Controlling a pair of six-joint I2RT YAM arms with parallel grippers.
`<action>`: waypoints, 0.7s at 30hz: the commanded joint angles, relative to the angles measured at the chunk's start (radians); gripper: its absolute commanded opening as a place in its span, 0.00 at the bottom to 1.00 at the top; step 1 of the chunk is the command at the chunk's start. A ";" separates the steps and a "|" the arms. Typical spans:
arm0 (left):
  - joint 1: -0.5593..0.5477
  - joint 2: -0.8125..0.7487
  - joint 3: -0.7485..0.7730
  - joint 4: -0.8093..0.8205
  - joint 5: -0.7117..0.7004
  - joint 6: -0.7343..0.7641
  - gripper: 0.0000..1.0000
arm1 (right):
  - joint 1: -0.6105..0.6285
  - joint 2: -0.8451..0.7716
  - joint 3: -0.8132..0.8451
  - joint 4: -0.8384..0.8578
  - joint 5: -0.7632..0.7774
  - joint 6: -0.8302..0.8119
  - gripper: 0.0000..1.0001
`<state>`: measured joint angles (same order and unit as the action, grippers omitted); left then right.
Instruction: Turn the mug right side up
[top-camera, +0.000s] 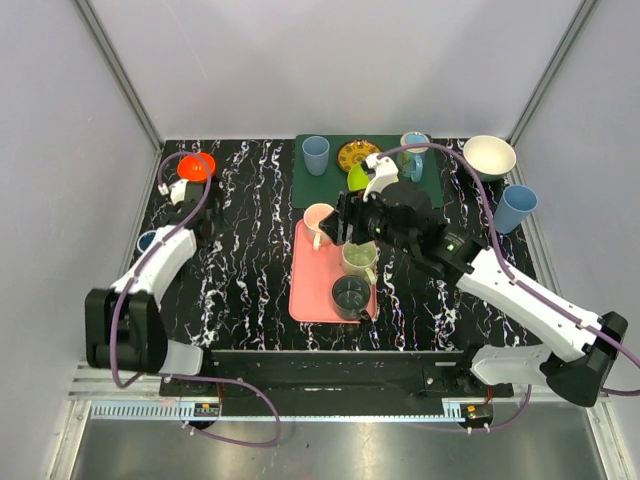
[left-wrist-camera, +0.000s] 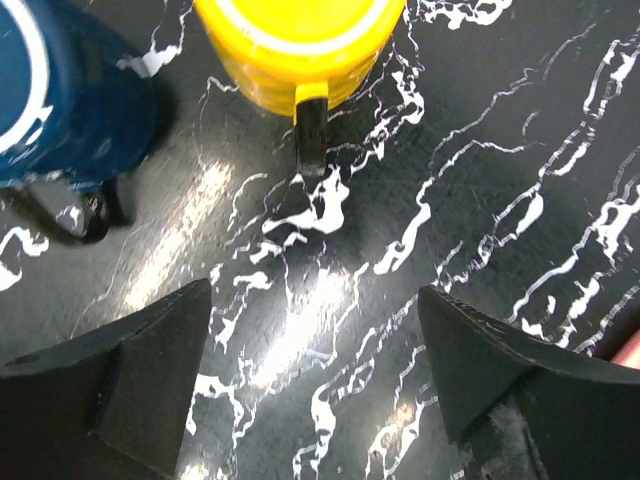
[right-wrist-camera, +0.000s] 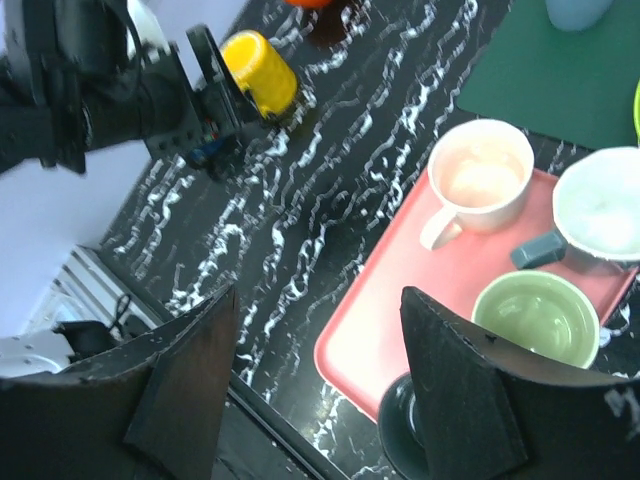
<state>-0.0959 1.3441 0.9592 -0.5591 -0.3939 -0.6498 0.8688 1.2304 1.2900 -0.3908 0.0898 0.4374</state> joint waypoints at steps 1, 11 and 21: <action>0.033 0.114 0.110 0.145 0.036 0.061 0.84 | -0.002 -0.031 -0.093 0.072 0.034 -0.029 0.71; 0.116 0.309 0.208 0.154 0.047 0.079 0.70 | -0.002 -0.158 -0.202 0.069 0.091 -0.009 0.71; 0.154 0.371 0.236 0.153 0.066 0.091 0.53 | -0.004 -0.105 -0.186 0.067 0.110 -0.032 0.71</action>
<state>0.0528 1.7081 1.1496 -0.4393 -0.3462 -0.5755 0.8684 1.0996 1.0897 -0.3561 0.1726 0.4225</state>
